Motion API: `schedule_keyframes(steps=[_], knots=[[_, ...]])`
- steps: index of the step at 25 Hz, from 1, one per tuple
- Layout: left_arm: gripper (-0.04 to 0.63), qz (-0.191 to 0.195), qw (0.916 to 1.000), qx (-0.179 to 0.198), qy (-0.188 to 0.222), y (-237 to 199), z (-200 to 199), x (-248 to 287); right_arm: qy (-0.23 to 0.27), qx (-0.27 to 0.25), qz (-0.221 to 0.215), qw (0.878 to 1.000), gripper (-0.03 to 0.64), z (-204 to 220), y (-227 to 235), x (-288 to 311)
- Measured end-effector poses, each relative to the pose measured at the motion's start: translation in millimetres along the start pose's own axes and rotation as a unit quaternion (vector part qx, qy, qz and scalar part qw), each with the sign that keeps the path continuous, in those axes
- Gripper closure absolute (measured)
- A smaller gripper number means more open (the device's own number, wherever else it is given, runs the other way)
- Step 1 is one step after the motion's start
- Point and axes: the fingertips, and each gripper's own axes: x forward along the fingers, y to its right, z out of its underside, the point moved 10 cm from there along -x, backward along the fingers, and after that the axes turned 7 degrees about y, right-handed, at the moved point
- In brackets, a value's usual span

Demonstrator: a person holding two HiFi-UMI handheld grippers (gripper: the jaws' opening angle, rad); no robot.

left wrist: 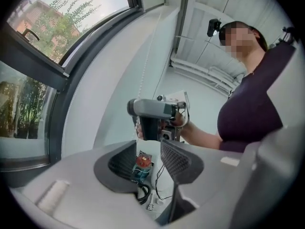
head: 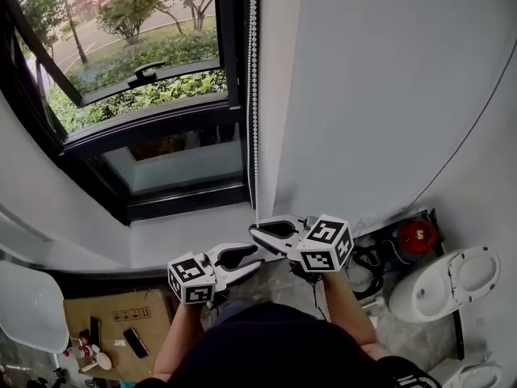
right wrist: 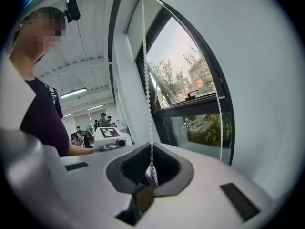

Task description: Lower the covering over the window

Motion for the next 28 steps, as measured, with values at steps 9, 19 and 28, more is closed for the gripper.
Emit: schedule_keyframes(steps=[9, 19, 28], knots=[[0.442, -0.005, 0.9996, 0.009, -0.025, 3.1, -1.0, -2.8, -0.027, 0.046, -0.029, 0.998, 0.601, 30.2, -0.6, 4.1], [0.442, -0.037, 0.9993, -0.002, -0.011, -2.1, -1.9, -10.8, -0.126, -0.040, 0.037, 0.990, 0.601, 33.6, 5.4, 7.4], [0.442, -0.037, 0.9993, -0.005, -0.009, -0.8, 0.6, -11.2, -0.137, 0.018, -0.001, 0.990, 0.601, 72.6, 3.3, 14.6]])
